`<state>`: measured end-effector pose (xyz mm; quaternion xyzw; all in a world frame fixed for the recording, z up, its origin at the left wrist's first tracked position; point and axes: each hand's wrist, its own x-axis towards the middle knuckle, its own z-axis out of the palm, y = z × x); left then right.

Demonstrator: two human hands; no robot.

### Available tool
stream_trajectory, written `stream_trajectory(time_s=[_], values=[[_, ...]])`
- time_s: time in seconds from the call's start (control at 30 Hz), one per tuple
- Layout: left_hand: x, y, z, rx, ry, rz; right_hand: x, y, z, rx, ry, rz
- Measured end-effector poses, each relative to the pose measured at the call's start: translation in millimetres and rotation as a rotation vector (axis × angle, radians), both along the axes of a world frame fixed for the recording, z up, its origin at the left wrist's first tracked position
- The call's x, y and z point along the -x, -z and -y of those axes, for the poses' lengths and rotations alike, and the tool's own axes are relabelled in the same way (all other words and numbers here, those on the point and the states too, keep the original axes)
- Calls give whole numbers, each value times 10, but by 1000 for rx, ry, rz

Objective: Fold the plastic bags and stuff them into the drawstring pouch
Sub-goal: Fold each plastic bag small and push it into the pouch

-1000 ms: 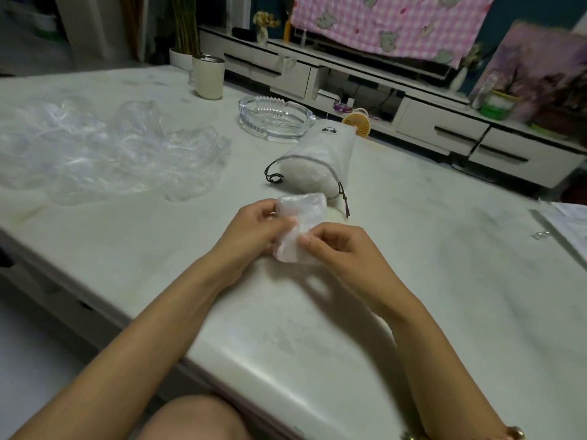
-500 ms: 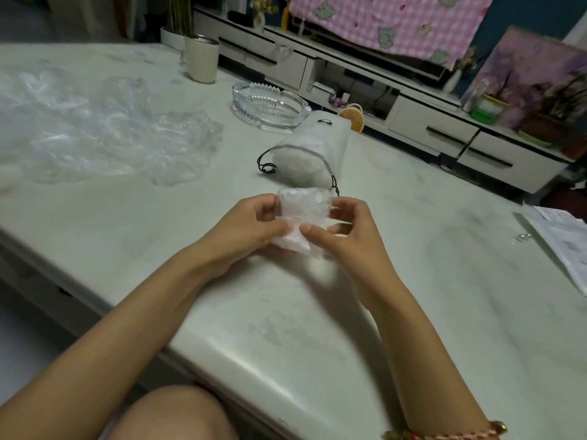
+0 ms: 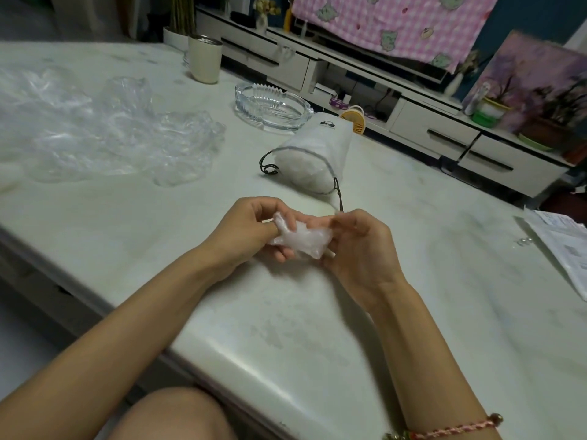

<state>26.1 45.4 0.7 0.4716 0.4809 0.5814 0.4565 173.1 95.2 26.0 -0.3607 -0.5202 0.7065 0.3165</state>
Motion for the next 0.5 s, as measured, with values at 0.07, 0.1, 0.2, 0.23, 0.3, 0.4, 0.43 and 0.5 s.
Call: stream_trajectory(time_s=[0.07, 0.1, 0.2, 0.23, 0.3, 0.4, 0.43, 0.5], values=[[12, 3, 4, -22, -2, -22, -11, 28, -10, -7, 2, 79], [17, 4, 9, -25, -3, -46, -15, 47, -14, -12, -23, 116], [11, 9, 9, -10, -5, -86, -40, 58, 1, 51, -93, 154], [0, -5, 12, -3, -3, -89, -53, 55, -2, 43, -99, 162], [-2, -27, 3, 21, 27, -27, -70, 49, -10, -11, -68, 197], [15, -17, -22, 81, 60, 99, -75, 60, -24, -69, 10, 235], [19, 3, -33, 72, 45, 75, -74, 62, -22, -80, 18, 238], [20, 34, -26, 40, 23, -6, -61, 57, -3, -113, 0, 244]])
